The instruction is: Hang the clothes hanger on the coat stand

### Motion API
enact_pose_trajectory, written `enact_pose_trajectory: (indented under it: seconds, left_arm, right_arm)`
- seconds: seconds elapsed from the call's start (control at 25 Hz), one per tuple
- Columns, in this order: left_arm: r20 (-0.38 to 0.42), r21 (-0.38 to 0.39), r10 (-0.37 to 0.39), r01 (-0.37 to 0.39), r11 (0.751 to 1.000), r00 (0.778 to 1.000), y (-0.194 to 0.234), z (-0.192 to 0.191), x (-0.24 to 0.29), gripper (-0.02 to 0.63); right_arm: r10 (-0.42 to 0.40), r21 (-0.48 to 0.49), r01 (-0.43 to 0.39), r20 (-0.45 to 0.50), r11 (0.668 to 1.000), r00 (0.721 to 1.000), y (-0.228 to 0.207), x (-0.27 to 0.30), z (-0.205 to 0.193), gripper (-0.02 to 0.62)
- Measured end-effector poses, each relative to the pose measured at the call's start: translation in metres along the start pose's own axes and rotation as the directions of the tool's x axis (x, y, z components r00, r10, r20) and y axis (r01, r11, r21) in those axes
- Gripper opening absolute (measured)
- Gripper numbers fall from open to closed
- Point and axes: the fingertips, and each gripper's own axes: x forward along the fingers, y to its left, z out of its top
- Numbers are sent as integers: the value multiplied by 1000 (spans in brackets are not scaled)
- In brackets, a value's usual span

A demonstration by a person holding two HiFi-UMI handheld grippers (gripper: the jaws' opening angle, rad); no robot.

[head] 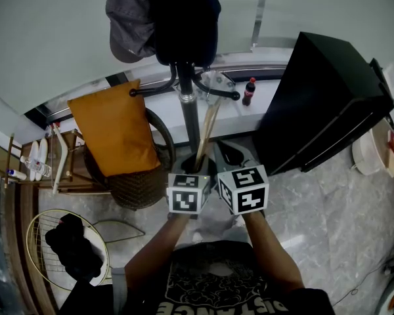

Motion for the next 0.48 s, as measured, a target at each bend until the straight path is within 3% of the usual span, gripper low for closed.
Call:
enact_pose_trajectory:
  seconds: [0.48]
  left_arm:
    - [31,4,-1,1,1000,1000,-4,2,-9,57]
  right_arm:
    - [-7,5,7,-3,1000,1000,2,-7,-5,0]
